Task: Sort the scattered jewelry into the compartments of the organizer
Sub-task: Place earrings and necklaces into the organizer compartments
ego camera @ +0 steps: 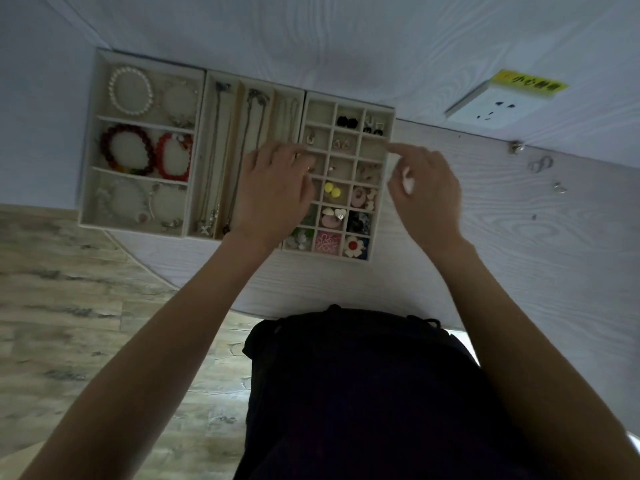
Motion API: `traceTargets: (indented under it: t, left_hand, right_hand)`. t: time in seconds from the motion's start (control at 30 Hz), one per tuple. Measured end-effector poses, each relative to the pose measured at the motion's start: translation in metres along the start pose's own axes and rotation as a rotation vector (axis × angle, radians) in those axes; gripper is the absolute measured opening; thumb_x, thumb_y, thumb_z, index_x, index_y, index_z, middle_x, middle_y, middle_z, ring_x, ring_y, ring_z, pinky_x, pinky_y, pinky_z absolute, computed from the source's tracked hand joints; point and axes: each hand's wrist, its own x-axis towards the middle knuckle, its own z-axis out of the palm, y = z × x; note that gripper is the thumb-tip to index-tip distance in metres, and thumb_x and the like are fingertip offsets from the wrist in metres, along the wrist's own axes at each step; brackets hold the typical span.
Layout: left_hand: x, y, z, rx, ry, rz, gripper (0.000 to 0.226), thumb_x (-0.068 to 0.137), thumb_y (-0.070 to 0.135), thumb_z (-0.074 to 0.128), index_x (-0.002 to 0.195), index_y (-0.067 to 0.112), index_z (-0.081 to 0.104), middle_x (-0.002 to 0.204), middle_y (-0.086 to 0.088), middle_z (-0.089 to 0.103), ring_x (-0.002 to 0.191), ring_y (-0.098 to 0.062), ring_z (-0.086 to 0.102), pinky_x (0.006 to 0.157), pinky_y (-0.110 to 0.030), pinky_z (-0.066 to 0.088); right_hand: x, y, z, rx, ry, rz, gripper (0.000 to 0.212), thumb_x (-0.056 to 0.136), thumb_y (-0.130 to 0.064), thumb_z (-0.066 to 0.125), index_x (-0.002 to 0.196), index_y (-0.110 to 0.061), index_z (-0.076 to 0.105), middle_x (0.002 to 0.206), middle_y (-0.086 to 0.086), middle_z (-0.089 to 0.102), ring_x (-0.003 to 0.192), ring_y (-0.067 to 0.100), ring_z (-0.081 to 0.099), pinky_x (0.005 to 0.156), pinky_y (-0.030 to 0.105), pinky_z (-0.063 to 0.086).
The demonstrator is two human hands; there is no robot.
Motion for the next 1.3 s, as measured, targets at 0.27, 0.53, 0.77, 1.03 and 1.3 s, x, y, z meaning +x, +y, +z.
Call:
traceTargets:
  t: [0.27, 0.53, 0.77, 1.03, 1.3]
  left_hand:
    - [-0.008, 0.056, 0.027, -0.089, -0.097, 0.13, 0.056, 0.08, 0.052, 0.052, 0.121, 0.015, 0.061, 0.114, -0.005, 0.064, 0.109, -0.032, 0.054, 0.093, -0.048, 0.041]
    - [-0.007, 0.073, 0.041, -0.004, -0.19, 0.212, 0.064, 0.076, 0.047, 0.07, 0.13, 0.017, 0.055, 0.134, -0.001, 0.054, 0.124, -0.03, 0.045, 0.1, -0.049, 0.032]
    - [-0.006, 0.073, 0.041, 0.059, -0.161, 0.235, 0.065, 0.072, 0.048, 0.073, 0.126, 0.016, 0.058, 0.13, 0.0, 0.058, 0.12, -0.029, 0.049, 0.099, -0.047, 0.034]
    - [-0.007, 0.072, 0.046, 0.051, -0.17, 0.228, 0.064, 0.076, 0.049, 0.068, 0.129, 0.015, 0.055, 0.134, 0.001, 0.053, 0.123, -0.028, 0.045, 0.1, -0.047, 0.029]
    - [-0.006, 0.047, 0.033, -0.357, 0.055, 0.069, 0.029, 0.089, 0.023, 0.053, 0.114, 0.013, 0.065, 0.112, -0.003, 0.065, 0.105, -0.025, 0.055, 0.093, -0.037, 0.043]
  right_hand:
    - [-0.067, 0.099, -0.012, 0.016, -0.162, 0.534, 0.047, 0.079, -0.024, 0.072, 0.121, -0.015, 0.054, 0.12, 0.016, 0.047, 0.107, 0.032, 0.049, 0.087, 0.038, 0.042]
    - [-0.053, 0.09, 0.01, 0.077, -0.038, 0.433, 0.021, 0.085, -0.017, 0.064, 0.104, -0.008, 0.065, 0.103, 0.014, 0.059, 0.088, 0.027, 0.059, 0.074, 0.026, 0.039]
    - [-0.044, 0.088, 0.008, -0.164, -0.069, 0.233, 0.019, 0.091, -0.011, 0.05, 0.099, -0.001, 0.064, 0.088, 0.018, 0.063, 0.078, 0.035, 0.059, 0.062, 0.031, 0.035]
    - [-0.043, 0.091, 0.006, -0.221, -0.109, 0.164, 0.019, 0.09, -0.008, 0.05, 0.1, -0.002, 0.064, 0.086, 0.018, 0.062, 0.076, 0.035, 0.059, 0.06, 0.031, 0.037]
    - [-0.029, 0.065, -0.008, 0.177, -0.08, 0.398, 0.014, 0.082, -0.011, 0.058, 0.092, -0.014, 0.067, 0.075, 0.001, 0.063, 0.067, 0.012, 0.058, 0.066, 0.024, 0.045]
